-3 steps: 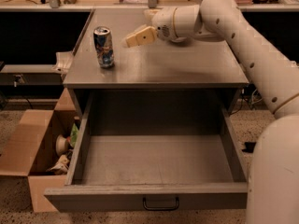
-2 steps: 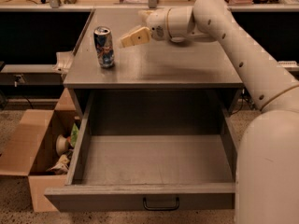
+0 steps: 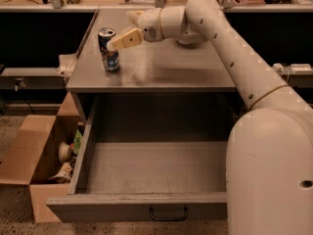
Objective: Place redbull can into top drawer
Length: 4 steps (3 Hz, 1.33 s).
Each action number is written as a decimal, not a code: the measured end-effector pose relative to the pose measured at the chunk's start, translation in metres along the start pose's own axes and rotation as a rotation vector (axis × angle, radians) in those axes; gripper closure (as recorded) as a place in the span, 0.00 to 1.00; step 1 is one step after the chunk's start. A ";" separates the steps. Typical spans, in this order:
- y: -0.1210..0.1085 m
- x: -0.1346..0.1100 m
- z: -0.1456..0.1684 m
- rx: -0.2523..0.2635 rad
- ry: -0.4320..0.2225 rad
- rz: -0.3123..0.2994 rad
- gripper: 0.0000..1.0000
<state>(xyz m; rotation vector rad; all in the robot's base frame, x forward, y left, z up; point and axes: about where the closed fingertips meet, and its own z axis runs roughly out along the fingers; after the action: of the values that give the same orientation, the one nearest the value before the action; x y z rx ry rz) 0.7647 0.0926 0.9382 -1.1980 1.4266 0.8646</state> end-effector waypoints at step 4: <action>0.032 0.000 0.029 -0.096 -0.008 0.004 0.27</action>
Offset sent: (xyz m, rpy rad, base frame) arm -0.0246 0.0265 -0.0094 -0.0033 0.0301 0.0831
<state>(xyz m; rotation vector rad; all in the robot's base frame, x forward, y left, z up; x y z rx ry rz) 0.7414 0.1273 0.9294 -1.2621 1.3950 0.9486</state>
